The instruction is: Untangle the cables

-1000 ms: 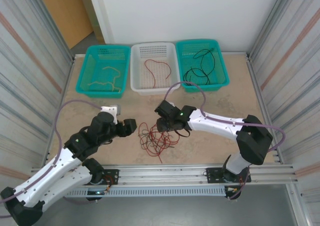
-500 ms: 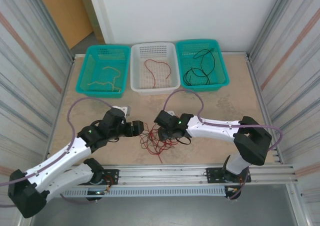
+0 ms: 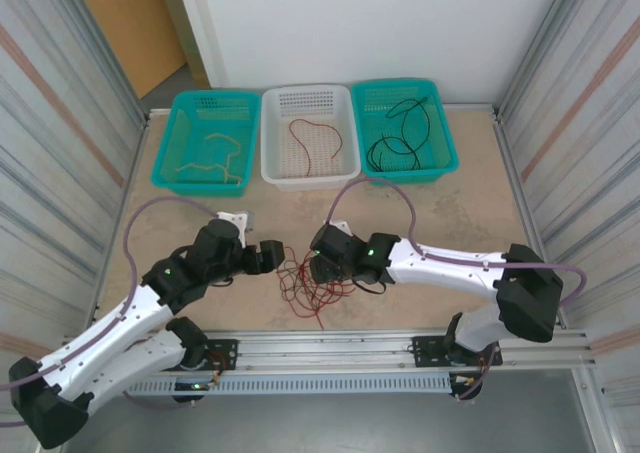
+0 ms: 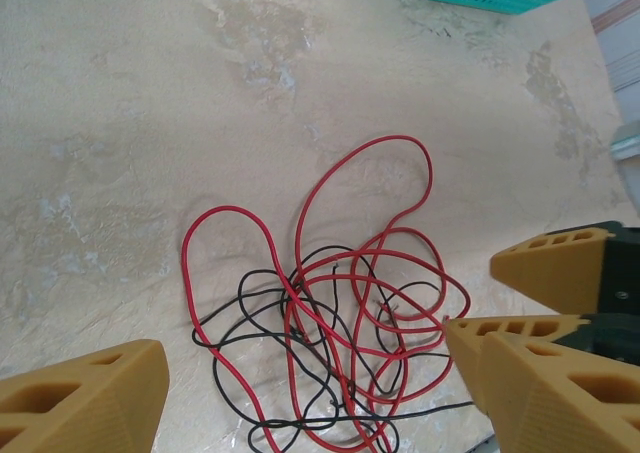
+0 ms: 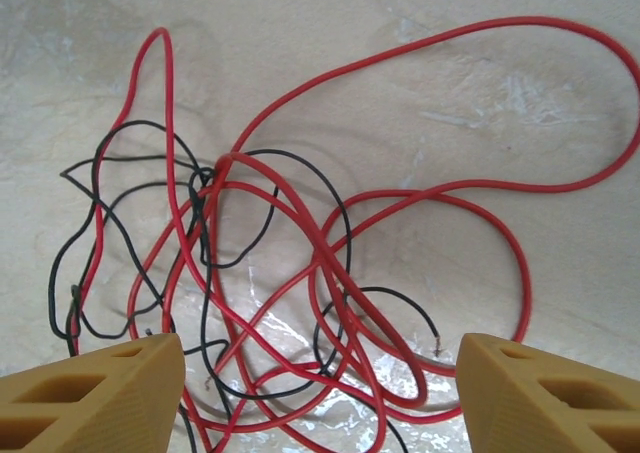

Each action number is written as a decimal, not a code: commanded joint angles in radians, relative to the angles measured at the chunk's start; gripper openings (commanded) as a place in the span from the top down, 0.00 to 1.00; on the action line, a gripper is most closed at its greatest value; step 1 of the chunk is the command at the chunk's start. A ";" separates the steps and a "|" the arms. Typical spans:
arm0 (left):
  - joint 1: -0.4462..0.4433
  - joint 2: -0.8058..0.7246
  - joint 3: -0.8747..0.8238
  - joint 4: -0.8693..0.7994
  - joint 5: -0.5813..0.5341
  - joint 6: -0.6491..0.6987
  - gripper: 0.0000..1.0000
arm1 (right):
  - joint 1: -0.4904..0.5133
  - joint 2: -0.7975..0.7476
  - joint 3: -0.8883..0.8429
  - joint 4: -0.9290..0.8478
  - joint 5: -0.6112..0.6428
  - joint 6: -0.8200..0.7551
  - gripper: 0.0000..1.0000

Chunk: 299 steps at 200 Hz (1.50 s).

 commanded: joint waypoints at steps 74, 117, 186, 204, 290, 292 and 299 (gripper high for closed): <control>0.005 -0.030 0.029 -0.037 -0.048 0.028 0.21 | -0.067 0.081 0.021 -0.041 0.045 -0.064 0.74; 0.004 -0.079 0.063 0.020 -0.079 0.067 0.27 | -0.069 0.025 0.101 -0.051 0.078 -0.142 0.99; 0.005 -0.111 0.133 0.037 -0.081 0.173 0.41 | -0.060 -0.068 0.054 -0.065 0.123 -0.122 0.51; 0.005 -0.106 0.125 0.038 -0.062 0.171 0.42 | -0.092 -0.022 0.018 -0.071 0.083 -0.077 0.42; 0.005 -0.006 0.165 -0.016 -0.008 0.195 0.36 | -0.049 0.206 0.076 -0.090 0.152 -0.017 0.68; 0.005 -0.004 0.167 -0.017 -0.008 0.197 0.36 | -0.048 0.210 0.080 -0.093 0.157 -0.018 0.69; 0.005 0.003 0.177 -0.018 -0.013 0.201 0.36 | -0.043 0.222 0.094 -0.100 0.174 -0.019 0.73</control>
